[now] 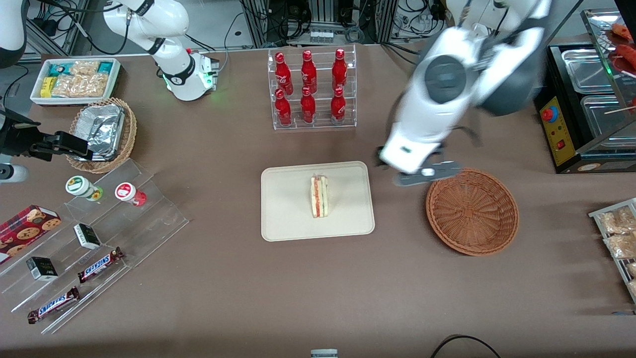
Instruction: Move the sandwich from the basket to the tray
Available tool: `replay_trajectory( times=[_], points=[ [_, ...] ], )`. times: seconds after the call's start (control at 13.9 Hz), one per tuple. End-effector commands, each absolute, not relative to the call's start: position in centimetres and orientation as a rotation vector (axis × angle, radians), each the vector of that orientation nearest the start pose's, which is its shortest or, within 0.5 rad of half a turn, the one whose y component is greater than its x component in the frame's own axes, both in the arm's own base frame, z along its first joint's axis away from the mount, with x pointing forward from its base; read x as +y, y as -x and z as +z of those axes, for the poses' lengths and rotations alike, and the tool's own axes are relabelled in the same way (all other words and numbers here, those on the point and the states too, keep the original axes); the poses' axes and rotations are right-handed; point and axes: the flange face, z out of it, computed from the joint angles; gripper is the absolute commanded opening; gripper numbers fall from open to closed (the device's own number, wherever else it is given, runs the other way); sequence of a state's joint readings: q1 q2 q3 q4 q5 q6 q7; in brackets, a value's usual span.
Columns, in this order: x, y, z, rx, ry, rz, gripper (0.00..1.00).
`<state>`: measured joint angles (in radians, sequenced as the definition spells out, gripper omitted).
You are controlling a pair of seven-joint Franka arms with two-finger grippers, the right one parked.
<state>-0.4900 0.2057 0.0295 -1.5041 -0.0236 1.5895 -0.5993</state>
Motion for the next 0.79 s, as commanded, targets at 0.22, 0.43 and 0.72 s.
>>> replay_trajectory(
  times=[0.22, 0.43, 0.72],
  points=[
    [-16.1, -52.7, 57.6, -0.036, 3.099, 0.161, 1.0],
    [-11.4, -51.3, 58.1, 0.15, 3.101, 0.173, 1.0],
    [-8.5, -51.2, 59.4, 0.161, 3.112, 0.153, 1.0]
  ],
)
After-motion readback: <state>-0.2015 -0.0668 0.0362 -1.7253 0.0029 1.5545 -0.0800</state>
